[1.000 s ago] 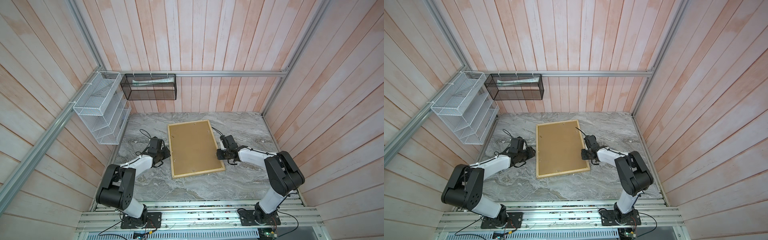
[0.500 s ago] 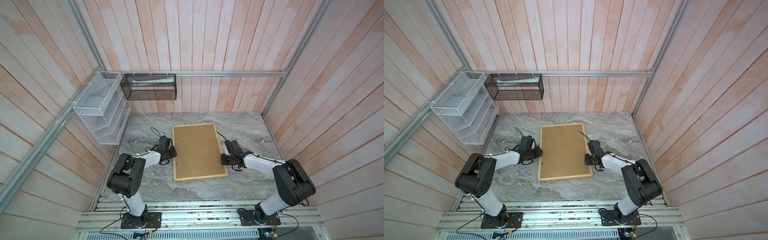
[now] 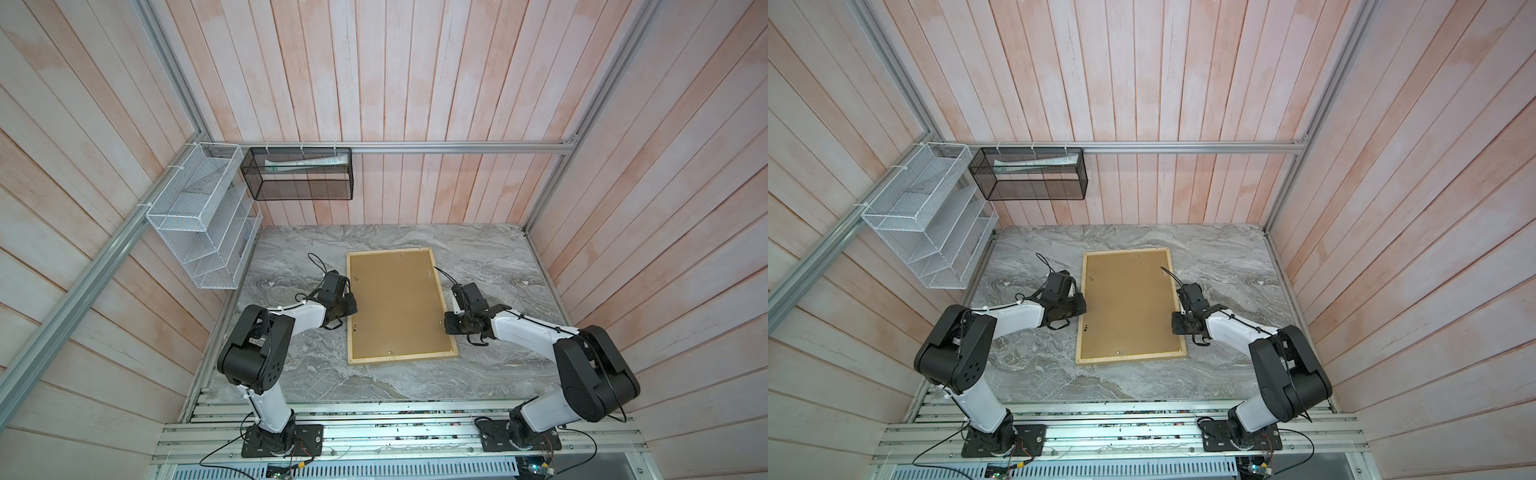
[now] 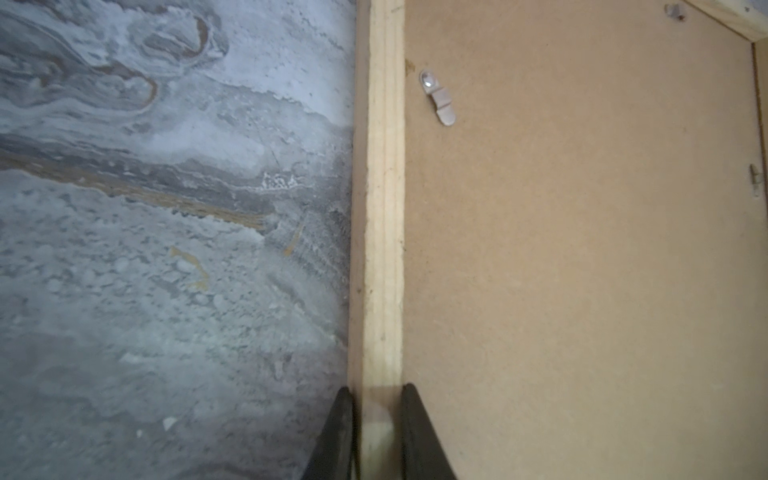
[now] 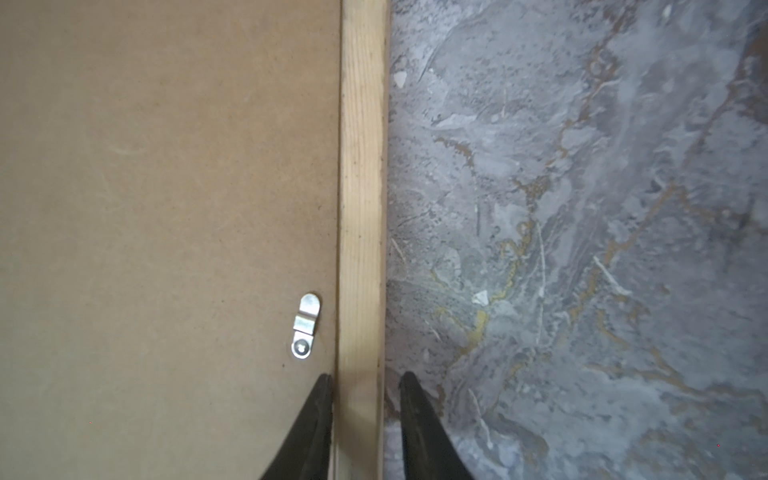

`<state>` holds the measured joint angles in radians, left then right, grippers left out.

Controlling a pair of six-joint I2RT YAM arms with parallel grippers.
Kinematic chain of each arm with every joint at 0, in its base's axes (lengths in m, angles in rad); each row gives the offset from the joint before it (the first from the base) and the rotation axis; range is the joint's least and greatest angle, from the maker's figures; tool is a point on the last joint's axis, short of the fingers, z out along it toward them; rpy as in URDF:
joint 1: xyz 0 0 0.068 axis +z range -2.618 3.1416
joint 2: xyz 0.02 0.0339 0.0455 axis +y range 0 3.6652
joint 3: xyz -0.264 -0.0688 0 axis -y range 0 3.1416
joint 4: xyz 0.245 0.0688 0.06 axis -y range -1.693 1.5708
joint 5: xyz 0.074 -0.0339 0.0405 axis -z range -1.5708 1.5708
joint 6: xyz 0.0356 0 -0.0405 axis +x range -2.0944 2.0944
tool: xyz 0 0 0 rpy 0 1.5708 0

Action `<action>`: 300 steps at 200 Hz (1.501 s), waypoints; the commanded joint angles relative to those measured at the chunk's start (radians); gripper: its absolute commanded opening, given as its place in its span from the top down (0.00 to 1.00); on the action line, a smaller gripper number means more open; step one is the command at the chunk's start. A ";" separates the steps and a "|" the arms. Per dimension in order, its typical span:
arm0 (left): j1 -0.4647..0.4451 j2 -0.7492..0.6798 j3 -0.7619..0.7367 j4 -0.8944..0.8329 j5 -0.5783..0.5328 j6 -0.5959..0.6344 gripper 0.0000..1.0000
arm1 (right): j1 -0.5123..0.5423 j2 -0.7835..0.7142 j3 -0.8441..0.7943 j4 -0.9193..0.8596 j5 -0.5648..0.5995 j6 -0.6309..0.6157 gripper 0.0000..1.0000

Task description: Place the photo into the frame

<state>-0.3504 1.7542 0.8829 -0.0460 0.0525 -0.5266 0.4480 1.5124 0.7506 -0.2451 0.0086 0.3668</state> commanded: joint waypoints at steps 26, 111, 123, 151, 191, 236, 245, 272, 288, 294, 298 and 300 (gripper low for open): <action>-0.002 0.011 -0.038 -0.012 0.022 0.006 0.90 | -0.008 -0.029 0.067 -0.027 0.021 -0.002 0.64; -0.024 -0.017 -0.133 0.036 0.073 0.003 0.93 | 0.028 0.172 0.344 0.198 -0.262 0.067 0.65; -0.028 -0.025 -0.143 0.038 0.076 -0.002 0.94 | 0.044 0.229 0.385 0.226 -0.294 0.080 0.65; -0.037 -0.038 -0.165 0.055 0.091 -0.007 0.94 | 0.073 0.371 0.460 0.332 -0.401 0.144 0.66; -0.039 -0.048 -0.178 0.054 0.101 -0.021 0.95 | 0.105 0.569 0.578 0.464 -0.542 0.268 0.67; -0.039 -0.047 -0.198 0.070 0.118 -0.034 0.95 | 0.162 0.755 0.809 0.382 -0.562 0.299 0.69; -0.039 -0.051 -0.201 0.073 0.117 -0.037 0.95 | 0.171 0.781 0.851 0.356 -0.557 0.303 0.70; -0.039 -0.053 -0.205 0.074 0.115 -0.039 0.95 | 0.192 0.833 0.929 0.311 -0.527 0.329 0.70; -0.039 -0.053 -0.204 0.073 0.115 -0.039 0.95 | 0.201 0.858 0.963 0.293 -0.523 0.337 0.70; -0.039 -0.053 -0.202 0.073 0.115 -0.040 0.95 | 0.205 0.867 0.979 0.284 -0.520 0.337 0.70; -0.039 -0.053 -0.202 0.072 0.115 -0.039 0.95 | 0.208 0.873 0.990 0.276 -0.518 0.336 0.70; -0.039 -0.053 -0.203 0.072 0.115 -0.039 0.95 | 0.208 0.877 0.995 0.272 -0.518 0.335 0.70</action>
<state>-0.3744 1.6848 0.7235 0.1337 0.0746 -0.5362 0.6449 2.3383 1.6863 0.0929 -0.5220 0.6849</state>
